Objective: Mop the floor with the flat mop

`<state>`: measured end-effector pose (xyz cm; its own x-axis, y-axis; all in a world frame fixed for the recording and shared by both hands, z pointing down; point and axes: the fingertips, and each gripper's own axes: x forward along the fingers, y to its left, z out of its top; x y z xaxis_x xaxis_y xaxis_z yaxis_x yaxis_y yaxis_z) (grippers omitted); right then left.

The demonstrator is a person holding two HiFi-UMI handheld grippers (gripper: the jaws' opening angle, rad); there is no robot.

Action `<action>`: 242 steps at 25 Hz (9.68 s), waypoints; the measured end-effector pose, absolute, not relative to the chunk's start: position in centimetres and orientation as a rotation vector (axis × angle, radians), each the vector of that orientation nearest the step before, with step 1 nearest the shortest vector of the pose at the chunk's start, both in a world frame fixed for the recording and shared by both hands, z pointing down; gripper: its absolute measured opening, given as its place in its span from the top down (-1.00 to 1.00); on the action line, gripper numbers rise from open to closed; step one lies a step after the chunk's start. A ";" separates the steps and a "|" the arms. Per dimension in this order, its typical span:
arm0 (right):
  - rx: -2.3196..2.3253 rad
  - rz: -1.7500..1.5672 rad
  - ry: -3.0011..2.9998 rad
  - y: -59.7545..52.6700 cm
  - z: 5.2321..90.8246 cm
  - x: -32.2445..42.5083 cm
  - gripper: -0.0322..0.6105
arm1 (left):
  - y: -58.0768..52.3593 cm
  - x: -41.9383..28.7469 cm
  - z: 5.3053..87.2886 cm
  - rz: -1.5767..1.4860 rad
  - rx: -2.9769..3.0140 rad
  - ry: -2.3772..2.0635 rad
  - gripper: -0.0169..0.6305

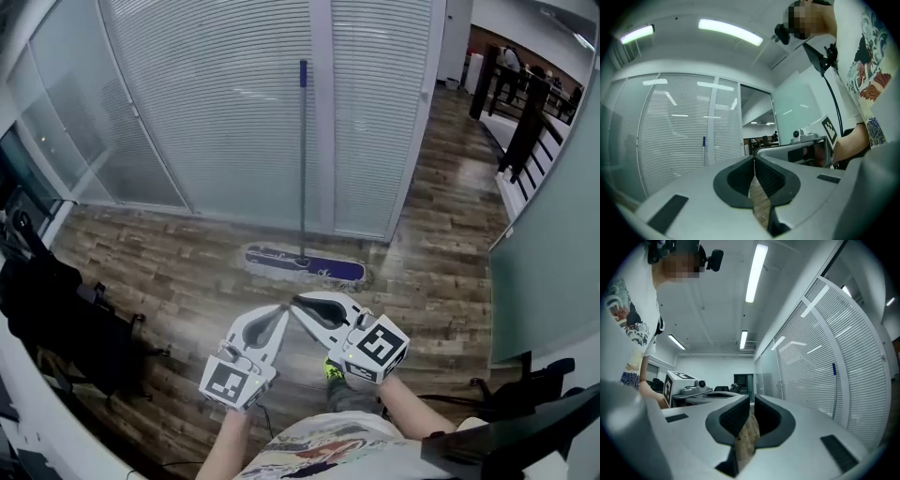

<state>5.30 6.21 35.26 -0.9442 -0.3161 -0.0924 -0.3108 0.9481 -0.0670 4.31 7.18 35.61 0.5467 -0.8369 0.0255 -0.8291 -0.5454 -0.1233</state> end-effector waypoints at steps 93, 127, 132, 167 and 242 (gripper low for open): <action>-0.964 0.062 2.925 -86.2 31.0 -5.2 0.35 | -84.0 -2.8 44.4 -0.376 -2.762 1.231 0.51; -0.762 -0.063 2.930 -27.3 36.8 2.2 0.42 | -29.7 6.7 43.5 -0.315 -2.821 0.901 0.64; -0.697 -0.184 2.928 -17.6 40.1 6.9 0.37 | -20.6 11.4 46.9 -0.396 -2.834 0.937 0.63; -0.513 -0.002 3.201 21.6 44.5 0.2 0.32 | 17.4 6.2 50.5 -0.373 -2.906 1.052 0.54; -0.312 -0.164 3.173 -2.3 49.7 -1.1 0.23 | -7.8 5.4 56.7 -0.614 -2.777 0.990 0.65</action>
<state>-1.13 -2.27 49.68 -0.9796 -0.1915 0.0608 -0.1967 0.9757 -0.0968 5.39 -7.84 56.69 0.7020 -0.6300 0.3320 -0.5770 -0.7764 -0.2534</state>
